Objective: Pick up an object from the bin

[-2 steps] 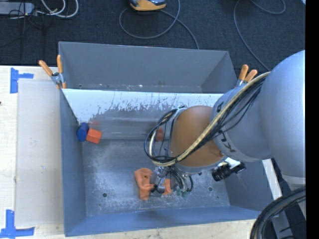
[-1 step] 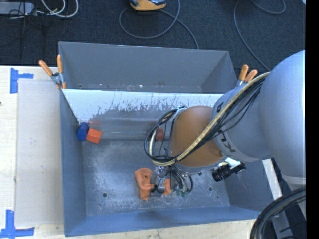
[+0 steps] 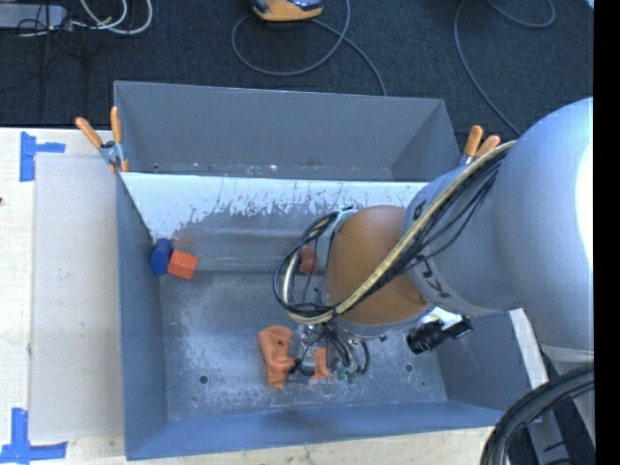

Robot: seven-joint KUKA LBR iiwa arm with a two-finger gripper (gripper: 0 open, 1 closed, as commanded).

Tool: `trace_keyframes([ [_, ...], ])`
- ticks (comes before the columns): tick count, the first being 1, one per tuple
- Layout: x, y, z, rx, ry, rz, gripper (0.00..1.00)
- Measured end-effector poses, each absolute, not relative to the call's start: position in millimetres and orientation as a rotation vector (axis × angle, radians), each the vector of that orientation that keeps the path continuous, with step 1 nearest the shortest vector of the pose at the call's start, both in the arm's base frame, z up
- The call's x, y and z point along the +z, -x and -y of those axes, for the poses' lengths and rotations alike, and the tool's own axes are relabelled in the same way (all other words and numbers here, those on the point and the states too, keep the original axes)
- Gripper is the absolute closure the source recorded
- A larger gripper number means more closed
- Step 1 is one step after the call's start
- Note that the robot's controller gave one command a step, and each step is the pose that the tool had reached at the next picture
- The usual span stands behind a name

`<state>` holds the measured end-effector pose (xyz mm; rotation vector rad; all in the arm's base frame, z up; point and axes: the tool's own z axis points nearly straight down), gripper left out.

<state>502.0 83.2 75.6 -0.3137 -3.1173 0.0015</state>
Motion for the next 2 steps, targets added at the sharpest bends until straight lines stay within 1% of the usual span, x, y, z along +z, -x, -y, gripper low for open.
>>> trace_keyframes([
  [1, 91.1, -494.4, -83.5, 0.001, 0.322, 3.114, 1.0],
  [2, 100.2, -495.5, -84.1, 0.0, 0.324, 3.116, 1.0],
])
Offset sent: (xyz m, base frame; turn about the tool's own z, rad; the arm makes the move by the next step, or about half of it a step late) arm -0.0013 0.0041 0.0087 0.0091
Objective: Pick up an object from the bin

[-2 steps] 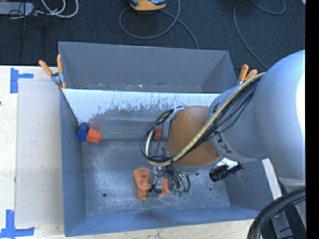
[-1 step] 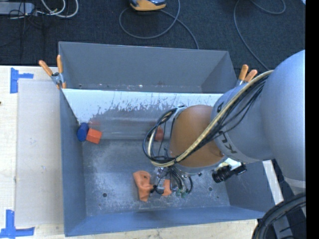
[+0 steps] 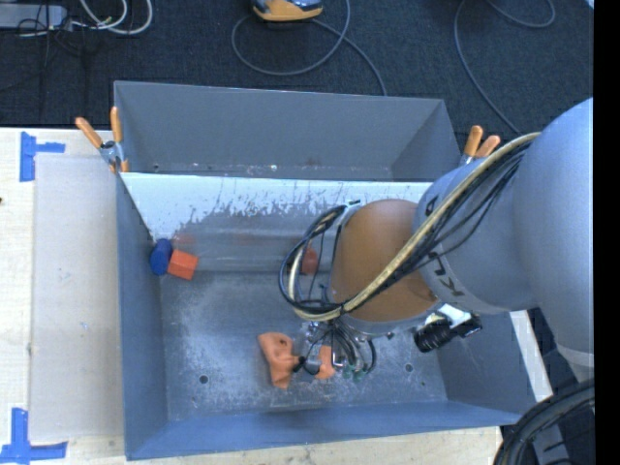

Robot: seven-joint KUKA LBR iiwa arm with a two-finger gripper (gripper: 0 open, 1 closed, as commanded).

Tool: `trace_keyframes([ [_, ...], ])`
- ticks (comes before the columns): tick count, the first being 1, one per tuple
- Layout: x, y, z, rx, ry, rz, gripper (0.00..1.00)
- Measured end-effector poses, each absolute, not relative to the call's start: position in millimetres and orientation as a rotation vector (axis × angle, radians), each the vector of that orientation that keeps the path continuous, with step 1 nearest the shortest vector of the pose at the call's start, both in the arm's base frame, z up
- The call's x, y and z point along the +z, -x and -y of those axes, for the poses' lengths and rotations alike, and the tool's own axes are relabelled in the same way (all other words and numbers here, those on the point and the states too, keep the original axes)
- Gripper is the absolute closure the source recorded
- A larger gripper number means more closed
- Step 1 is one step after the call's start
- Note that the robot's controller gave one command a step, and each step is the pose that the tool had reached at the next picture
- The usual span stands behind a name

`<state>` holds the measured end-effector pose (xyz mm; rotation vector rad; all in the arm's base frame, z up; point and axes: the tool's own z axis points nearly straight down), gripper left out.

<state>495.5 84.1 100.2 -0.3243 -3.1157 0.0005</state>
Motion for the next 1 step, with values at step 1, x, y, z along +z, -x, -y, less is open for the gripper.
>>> trace_keyframes([
  [1, 77.0, -487.5, -86.7, 0.002, 0.368, 3.107, 1.0],
])
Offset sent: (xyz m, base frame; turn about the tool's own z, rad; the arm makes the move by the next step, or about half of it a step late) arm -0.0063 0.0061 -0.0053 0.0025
